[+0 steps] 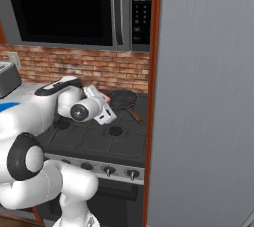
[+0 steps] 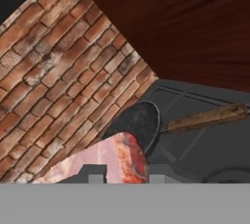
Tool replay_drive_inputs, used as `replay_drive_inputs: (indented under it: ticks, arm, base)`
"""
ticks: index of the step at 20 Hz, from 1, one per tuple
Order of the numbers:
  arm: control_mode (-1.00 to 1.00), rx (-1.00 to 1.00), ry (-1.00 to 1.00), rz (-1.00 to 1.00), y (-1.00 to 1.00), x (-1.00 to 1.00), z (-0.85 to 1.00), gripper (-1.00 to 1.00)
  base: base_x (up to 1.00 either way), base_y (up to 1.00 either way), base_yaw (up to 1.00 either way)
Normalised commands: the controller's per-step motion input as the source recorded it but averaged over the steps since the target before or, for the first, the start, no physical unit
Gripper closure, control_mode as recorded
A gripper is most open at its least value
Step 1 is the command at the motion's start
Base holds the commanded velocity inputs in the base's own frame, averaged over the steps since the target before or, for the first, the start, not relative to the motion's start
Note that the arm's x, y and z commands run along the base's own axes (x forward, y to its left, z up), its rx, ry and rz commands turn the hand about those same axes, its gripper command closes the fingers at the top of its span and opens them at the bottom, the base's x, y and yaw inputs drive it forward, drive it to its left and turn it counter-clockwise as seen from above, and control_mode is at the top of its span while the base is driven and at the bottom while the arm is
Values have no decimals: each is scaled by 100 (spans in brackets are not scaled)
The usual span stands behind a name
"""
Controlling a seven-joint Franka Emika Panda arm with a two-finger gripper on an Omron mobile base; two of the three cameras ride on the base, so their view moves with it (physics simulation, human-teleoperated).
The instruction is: Place one of the steaks on the plate and the other in the bowl. Then place the bowl in the fridge.
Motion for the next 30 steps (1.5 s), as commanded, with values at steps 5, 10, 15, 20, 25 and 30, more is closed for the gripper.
replay_drive_inputs:
  ticks: [5,10,15,20,25,30]
  arm:
    - [-100,0,37,0,0,-27,96,100]
    - [-100,2,45,0,-5,-14,100,100]
    - [-100,13,45,0,-3,-14,100,100]
    - [-100,16,37,0,0,-25,100,100]
    - [-100,22,37,0,-10,-29,100,100]
    - [-100,17,48,1,-11,-14,100,100]
  base:
    - [0,0,0]
    - [0,0,0]
    - [0,0,0]
    - [0,0,0]
    - [0,0,0]
    - [0,0,0]
